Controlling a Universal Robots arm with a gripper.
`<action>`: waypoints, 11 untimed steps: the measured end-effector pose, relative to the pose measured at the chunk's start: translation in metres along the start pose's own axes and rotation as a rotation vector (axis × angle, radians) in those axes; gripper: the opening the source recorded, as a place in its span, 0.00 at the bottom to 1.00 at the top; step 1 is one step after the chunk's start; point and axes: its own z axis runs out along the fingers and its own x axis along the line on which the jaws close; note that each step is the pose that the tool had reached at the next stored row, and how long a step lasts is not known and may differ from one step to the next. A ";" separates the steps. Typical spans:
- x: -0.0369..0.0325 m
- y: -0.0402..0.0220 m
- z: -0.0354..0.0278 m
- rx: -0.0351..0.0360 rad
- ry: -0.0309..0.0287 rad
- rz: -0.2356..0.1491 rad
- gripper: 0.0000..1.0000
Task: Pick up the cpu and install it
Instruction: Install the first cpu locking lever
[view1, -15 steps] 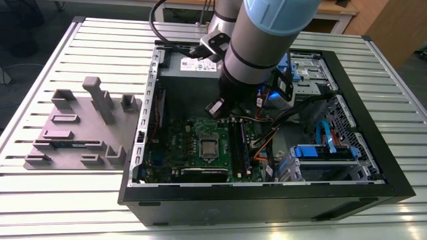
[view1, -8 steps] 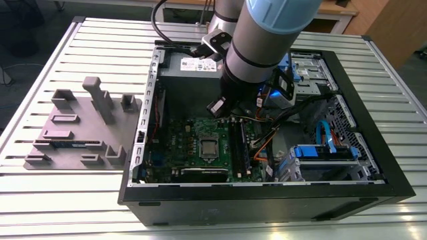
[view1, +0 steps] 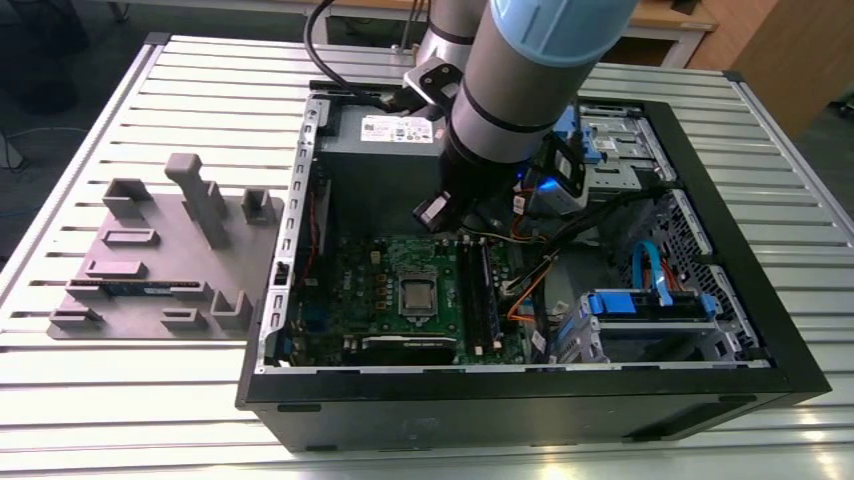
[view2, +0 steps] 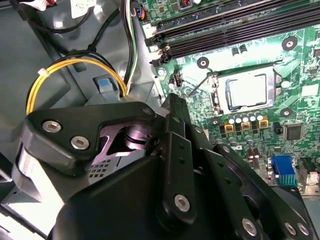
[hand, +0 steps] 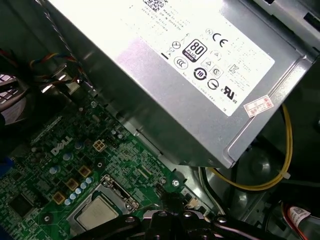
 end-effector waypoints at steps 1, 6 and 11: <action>0.0000 0.0000 0.0009 0.0022 0.0021 0.000 0.11; -0.0004 -0.0007 0.0049 0.0149 0.0157 -0.006 0.11; -0.0031 -0.0018 0.0054 0.0152 0.0178 -0.013 0.11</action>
